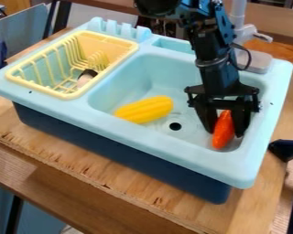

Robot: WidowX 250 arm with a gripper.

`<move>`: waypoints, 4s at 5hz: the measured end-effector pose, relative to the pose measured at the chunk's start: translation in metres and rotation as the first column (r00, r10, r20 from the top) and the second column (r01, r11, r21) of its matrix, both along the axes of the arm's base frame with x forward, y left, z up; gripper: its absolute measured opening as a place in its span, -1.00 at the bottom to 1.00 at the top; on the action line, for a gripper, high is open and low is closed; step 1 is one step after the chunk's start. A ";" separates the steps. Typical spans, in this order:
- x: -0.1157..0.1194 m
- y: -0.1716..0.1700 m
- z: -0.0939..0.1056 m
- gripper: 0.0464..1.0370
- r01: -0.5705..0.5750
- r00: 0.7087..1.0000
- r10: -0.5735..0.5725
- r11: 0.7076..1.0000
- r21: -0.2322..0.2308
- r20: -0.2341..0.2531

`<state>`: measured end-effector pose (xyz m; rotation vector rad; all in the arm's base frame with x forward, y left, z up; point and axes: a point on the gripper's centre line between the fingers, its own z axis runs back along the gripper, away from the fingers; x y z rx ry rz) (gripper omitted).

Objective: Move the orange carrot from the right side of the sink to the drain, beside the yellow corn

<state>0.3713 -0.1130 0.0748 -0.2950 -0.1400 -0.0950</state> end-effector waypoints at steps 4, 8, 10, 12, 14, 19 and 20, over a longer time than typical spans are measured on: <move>-0.024 0.008 0.041 0.05 0.139 0.988 -0.129 0.982 0.132 -0.079; -0.025 0.055 0.042 0.05 0.129 0.987 -0.105 0.967 0.219 -0.119; -0.034 0.064 0.028 0.05 0.070 0.995 -0.056 0.980 0.185 -0.080; -0.015 0.057 0.008 0.05 0.071 0.995 -0.060 0.987 0.145 -0.078; 0.012 0.050 0.005 0.05 0.081 0.995 -0.073 0.987 0.136 -0.067; -0.008 0.039 0.118 0.93 0.118 0.993 -0.106 0.918 0.379 -0.052; -0.024 0.029 0.154 0.93 0.156 0.988 -0.132 0.881 0.448 -0.084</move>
